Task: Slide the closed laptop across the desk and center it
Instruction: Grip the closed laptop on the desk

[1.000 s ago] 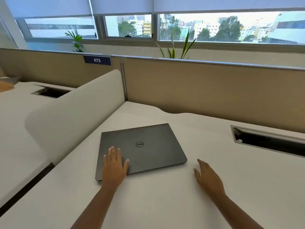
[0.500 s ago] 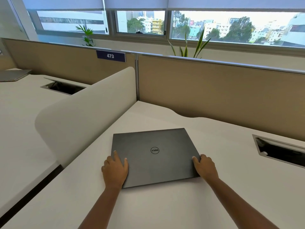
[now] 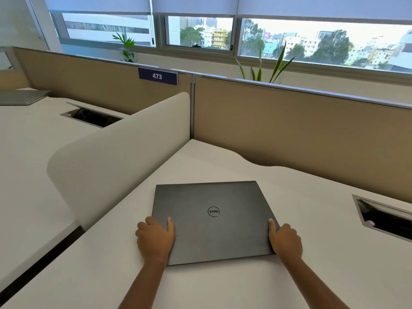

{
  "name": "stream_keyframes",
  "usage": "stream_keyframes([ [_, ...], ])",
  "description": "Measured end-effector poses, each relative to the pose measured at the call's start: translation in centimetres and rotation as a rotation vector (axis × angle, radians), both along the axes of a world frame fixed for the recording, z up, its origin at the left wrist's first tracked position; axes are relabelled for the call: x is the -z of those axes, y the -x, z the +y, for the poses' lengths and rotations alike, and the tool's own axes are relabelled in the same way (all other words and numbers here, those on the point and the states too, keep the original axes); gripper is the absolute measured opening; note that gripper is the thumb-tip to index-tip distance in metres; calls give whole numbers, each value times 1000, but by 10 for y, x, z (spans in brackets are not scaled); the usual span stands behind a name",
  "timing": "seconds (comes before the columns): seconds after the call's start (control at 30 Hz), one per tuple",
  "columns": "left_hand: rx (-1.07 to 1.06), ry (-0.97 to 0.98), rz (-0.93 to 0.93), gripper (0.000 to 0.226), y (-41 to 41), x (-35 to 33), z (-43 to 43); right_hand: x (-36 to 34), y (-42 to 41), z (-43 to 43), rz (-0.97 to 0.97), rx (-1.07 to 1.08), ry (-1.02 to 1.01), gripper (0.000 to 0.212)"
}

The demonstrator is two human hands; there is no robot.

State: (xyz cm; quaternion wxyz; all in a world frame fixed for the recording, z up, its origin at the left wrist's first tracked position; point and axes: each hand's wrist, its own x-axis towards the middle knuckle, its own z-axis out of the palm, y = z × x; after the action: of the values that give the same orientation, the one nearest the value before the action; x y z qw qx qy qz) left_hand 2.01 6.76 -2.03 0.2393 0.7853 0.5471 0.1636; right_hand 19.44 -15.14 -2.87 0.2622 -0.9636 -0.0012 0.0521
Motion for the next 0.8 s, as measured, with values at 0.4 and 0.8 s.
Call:
stream_keyframes([
  [0.4, -44, 210, -17, 61, 2, -3, 32, -1, -15, -9, 93, -77, 17, 61],
  [0.8, -19, 181, -142, 58, 25, 4, 0, 7, 6, -56, 65, -52, -160, 64],
])
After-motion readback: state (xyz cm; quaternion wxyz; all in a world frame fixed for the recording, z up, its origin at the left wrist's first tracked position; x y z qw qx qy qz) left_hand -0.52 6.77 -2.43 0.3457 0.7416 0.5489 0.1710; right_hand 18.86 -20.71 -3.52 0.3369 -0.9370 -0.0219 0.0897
